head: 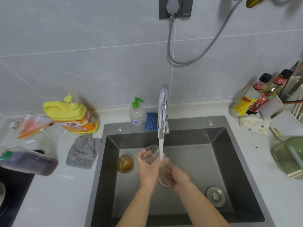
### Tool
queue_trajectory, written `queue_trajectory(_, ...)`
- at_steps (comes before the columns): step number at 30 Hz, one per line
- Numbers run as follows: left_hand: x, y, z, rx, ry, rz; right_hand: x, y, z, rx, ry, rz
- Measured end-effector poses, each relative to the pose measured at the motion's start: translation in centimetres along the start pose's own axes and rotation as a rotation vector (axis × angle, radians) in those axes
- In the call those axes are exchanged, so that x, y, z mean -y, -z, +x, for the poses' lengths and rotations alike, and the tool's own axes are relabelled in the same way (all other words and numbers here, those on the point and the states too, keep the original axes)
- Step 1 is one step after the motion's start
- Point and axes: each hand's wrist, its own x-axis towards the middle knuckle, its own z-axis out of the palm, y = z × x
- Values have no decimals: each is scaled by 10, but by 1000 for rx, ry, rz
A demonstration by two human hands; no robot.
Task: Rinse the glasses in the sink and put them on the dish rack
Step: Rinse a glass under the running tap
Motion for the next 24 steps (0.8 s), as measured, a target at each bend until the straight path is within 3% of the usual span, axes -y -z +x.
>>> queue_trajectory(3,0,-1,4,-31,146,-44,1,7,-3,-51,121,-187)
queue_trajectory(10,-3,-8,-11,256,419,-268,21,0,-36,99,357,-216)
queue_trajectory(18,7,-10,-10,198,391,-275,-4,9,-29,154,719,-469)
queue_trajectory(22,11,1,-5,276,419,-274,17,8,-26,276,552,-398)
queue_trajectory(24,5,5,-2,303,398,-257,24,5,-25,207,537,-392)
